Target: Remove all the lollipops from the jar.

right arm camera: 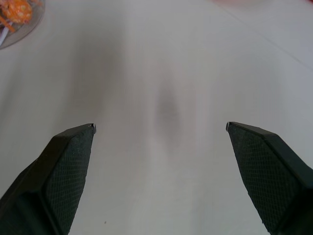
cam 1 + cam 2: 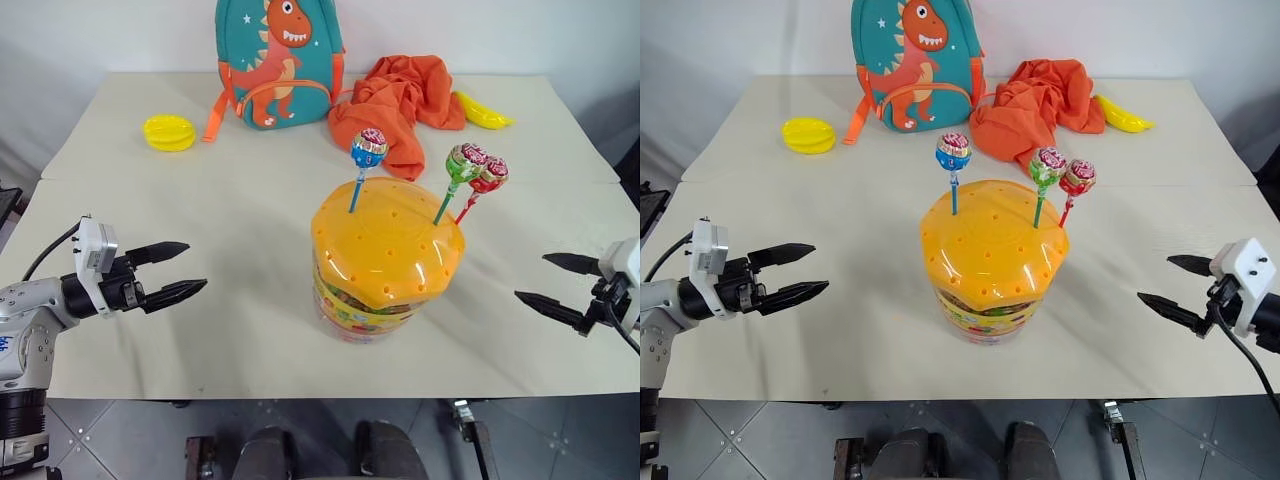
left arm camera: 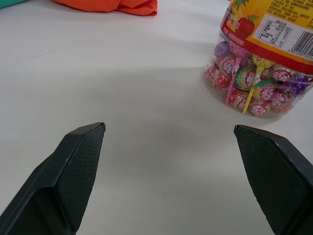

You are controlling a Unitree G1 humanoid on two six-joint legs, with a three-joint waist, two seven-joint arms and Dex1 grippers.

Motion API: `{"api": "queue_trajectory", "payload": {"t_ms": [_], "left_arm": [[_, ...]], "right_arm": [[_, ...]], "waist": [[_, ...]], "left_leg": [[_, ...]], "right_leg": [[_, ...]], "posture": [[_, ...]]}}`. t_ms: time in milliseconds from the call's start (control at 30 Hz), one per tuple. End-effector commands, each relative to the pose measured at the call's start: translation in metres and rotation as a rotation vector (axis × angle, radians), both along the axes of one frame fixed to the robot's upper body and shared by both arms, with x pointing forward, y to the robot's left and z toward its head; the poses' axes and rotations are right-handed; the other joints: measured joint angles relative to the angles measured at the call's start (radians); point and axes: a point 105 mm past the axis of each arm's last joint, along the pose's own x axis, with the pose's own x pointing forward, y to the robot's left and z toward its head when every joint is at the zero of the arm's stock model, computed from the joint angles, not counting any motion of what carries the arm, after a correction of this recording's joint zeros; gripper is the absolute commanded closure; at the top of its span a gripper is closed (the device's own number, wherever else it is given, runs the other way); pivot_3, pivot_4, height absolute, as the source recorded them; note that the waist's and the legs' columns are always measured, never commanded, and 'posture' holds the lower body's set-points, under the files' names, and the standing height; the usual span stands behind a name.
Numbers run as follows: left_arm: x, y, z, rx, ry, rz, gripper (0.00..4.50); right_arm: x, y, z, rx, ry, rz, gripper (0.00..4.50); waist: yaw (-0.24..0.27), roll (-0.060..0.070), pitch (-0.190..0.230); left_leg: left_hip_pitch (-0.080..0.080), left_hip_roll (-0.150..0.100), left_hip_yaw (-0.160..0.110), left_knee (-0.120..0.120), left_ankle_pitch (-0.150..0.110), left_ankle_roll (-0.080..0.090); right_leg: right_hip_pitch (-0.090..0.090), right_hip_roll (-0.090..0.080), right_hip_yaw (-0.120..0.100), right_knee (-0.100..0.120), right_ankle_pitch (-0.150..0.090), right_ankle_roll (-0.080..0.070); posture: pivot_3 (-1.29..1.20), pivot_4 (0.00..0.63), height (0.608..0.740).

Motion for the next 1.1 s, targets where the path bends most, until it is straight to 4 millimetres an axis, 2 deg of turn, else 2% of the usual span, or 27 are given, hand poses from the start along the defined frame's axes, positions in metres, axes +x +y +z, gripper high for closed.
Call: {"api": "queue_trajectory", "payload": {"t_ms": [33, 167, 300, 433, 533, 633, 733, 833, 967, 1100], "left_arm": [[-0.001, 0.0, 0.017, 0.019, -0.086, -0.004, 0.0], [0.006, 0.002, 0.024, 0.026, -0.113, 0.036, 0.0], [-0.001, -0.012, 0.04, 0.018, -0.099, -0.064, 0.0], [0.0, -0.026, 0.06, 0.092, -0.203, -0.15, 0.0], [0.003, -0.043, 0.084, 0.109, -0.23, -0.276, 0.0], [0.012, -0.061, 0.095, 0.189, -0.257, -0.352, 0.0], [0.025, -0.089, 0.121, 0.16, -0.366, -0.429, 0.0], [0.03, -0.115, 0.137, 0.128, -0.413, -0.535, 0.0], [0.023, -0.142, 0.158, -0.036, -0.47, -0.714, 0.0], [0.005, -0.165, 0.162, -0.083, -0.461, -0.922, 0.0]], "right_arm": [[-0.002, -0.001, 0.018, -0.001, -0.052, 0.005, 0.01], [-0.003, 0.0, 0.022, 0.014, -0.051, 0.01, 0.01], [-0.007, 0.003, 0.034, 0.037, -0.062, 0.032, 0.01], [-0.017, 0.006, 0.047, 0.062, -0.064, 0.067, 0.01], [-0.023, 0.008, 0.062, 0.081, -0.095, 0.09, 0.01], [-0.025, 0.014, 0.073, 0.092, -0.125, 0.122, 0.01], [-0.028, 0.024, 0.082, 0.104, -0.132, 0.17, 0.01], [-0.029, 0.027, 0.087, 0.105, -0.145, 0.176, 0.01], [-0.03, 0.029, 0.097, 0.122, -0.187, 0.161, 0.01], [-0.038, 0.031, 0.098, 0.123, -0.203, 0.147, 0.01]], "waist": [[0.001, 0.0, 0.0], [0.001, 0.0, 0.0], [-0.001, 0.0, 0.0], [0.006, 0.0, 0.0], [0.018, 0.0, 0.0], [0.024, 0.0, 0.0], [0.028, 0.0, 0.0], [0.029, -0.001, 0.0], [0.025, -0.001, 0.0], [0.022, -0.001, 0.0]], "left_leg": [[0.0, 0.0, 0.0, 0.0, 0.0, 0.0], [0.0, 0.0, 0.0, 0.001, 0.0, 0.0], [0.0, 0.0, -0.001, 0.001, 0.0, 0.0], [0.0, 0.0, -0.001, 0.002, 0.0, 0.0], [0.0, 0.0, -0.002, 0.004, 0.0, 0.0], [-0.001, 0.0, -0.001, 0.007, -0.001, 0.001], [-0.001, 0.0, -0.001, 0.011, -0.002, 0.002], [-0.002, 0.0, -0.002, 0.013, -0.003, 0.003], [-0.003, 0.0, -0.002, 0.014, -0.003, 0.004], [-0.002, 0.0, -0.002, 0.015, -0.003, 0.004]], "right_leg": [[0.0, 0.0, 0.0, 0.0, 0.0, 0.0], [0.0, 0.0, 0.0, 0.0, 0.0, 0.0], [0.001, 0.0, -0.001, 0.001, 0.0, 0.0], [0.001, 0.0, -0.001, 0.001, 0.0, 0.0], [0.002, 0.0, -0.001, 0.001, 0.0, 0.0], [0.002, 0.0, -0.001, 0.003, 0.0, 0.0], [0.002, 0.0, -0.001, 0.006, 0.0, 0.0], [0.002, 0.0, -0.002, 0.006, 0.0, 0.0], [0.002, 0.0, -0.002, 0.007, 0.0, 0.0], [0.001, 0.0, -0.002, 0.007, 0.0, 0.0]], "posture": [[0.0, 0.15, 0.74], [0.0, 0.15, 0.74], [0.0, 0.15, 0.74], [0.0, 0.15, 0.74], [0.0, 0.15, 0.74], [0.0, 0.15, 0.74], [0.0, 0.15, 0.74], [0.0, 0.15, 0.74], [0.0, 0.15, 0.74], [0.0, 0.15, 0.74]]}}
